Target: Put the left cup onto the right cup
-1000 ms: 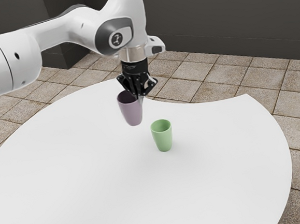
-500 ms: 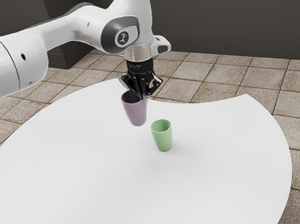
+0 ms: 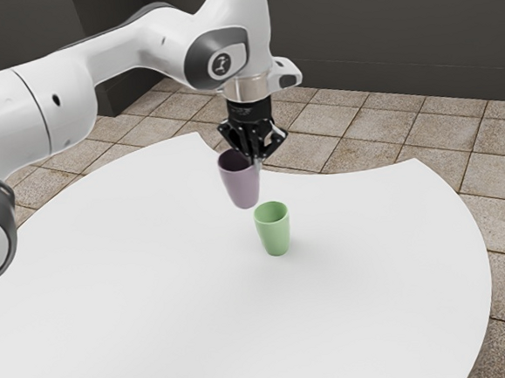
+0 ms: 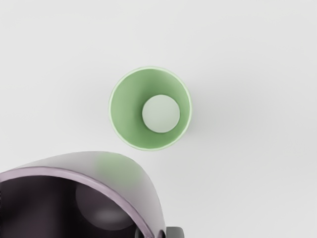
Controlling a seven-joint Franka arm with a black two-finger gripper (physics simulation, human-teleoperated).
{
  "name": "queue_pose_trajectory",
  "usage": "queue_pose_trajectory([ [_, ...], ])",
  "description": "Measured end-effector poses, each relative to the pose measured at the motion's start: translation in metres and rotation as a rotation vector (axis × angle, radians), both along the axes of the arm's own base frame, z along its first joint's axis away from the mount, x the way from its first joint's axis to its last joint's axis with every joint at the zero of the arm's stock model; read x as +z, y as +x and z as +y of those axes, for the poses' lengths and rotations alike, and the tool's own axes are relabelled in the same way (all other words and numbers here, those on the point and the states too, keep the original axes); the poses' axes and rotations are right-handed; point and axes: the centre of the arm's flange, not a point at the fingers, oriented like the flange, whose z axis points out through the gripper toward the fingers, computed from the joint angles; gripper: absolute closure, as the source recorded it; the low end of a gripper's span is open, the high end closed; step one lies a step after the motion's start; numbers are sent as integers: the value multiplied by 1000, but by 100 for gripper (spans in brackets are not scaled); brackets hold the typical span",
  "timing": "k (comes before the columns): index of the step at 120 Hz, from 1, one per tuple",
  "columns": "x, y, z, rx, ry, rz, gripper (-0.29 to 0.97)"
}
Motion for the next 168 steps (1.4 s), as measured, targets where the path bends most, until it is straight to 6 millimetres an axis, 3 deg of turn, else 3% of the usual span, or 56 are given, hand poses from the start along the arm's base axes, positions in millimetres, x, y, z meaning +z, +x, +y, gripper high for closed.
queue_pose_trajectory([
  [168,-22,31,3,18,-8,4,79],
])
